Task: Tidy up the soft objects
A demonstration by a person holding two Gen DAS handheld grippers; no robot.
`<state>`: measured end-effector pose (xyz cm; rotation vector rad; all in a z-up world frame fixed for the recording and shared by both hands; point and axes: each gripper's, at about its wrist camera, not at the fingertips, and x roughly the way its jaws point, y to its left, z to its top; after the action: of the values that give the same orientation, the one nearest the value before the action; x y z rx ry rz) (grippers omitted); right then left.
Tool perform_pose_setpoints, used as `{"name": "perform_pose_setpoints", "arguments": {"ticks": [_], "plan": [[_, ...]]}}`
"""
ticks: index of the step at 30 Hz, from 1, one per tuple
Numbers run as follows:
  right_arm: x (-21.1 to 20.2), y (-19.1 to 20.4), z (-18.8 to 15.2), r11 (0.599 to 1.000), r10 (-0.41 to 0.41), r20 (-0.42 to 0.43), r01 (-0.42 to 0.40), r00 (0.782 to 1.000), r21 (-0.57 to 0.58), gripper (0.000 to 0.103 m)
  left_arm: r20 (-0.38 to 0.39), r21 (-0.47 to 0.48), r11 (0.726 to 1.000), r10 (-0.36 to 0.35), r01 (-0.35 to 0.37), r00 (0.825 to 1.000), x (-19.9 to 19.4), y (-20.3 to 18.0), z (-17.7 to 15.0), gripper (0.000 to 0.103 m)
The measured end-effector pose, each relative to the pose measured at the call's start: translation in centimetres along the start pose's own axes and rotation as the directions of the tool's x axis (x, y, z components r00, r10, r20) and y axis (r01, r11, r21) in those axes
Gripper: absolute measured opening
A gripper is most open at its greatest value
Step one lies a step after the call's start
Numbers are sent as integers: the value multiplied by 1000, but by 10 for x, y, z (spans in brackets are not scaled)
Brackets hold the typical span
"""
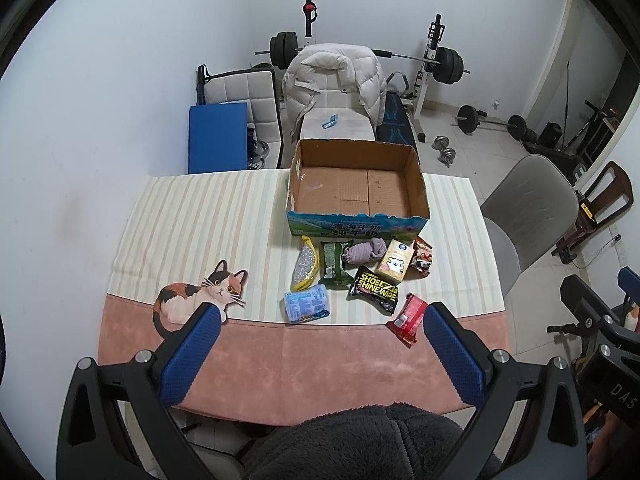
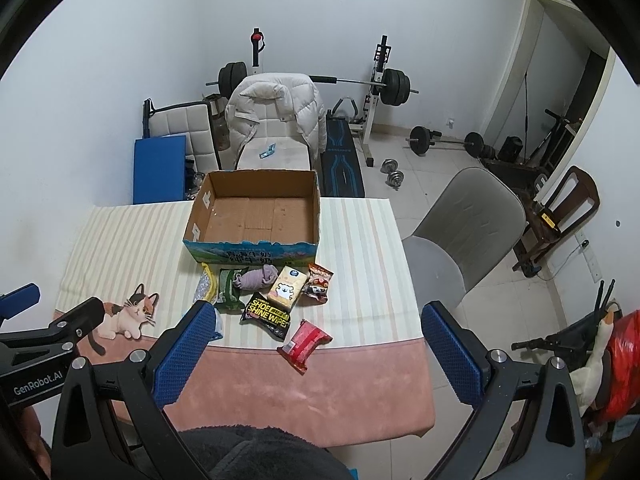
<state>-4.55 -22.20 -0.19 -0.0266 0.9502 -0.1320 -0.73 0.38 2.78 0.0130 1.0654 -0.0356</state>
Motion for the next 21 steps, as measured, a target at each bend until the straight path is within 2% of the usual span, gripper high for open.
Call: {"name": "perform_pose_setpoints", "arguments": {"ticks": [10, 14, 18, 21], "plan": [[-3, 1, 0, 1000, 11, 9, -11, 1000, -2, 103, 8, -2, 1000, -1, 1, 1000, -1, 1, 0, 103], [-1, 0, -2, 1000, 17, 11, -17, 1000, 1, 103, 38, 10, 1000, 1, -2, 999, 2, 2, 7, 103], [9, -1, -3, 1000, 21, 56, -20, 998, -12, 103, 76, 26, 998, 47, -49, 996, 24, 15, 21, 103], [40, -3, 1, 995, 92, 50, -91, 994, -34, 103, 41, 57, 994, 88, -91, 995, 66, 27, 33, 103]]}}
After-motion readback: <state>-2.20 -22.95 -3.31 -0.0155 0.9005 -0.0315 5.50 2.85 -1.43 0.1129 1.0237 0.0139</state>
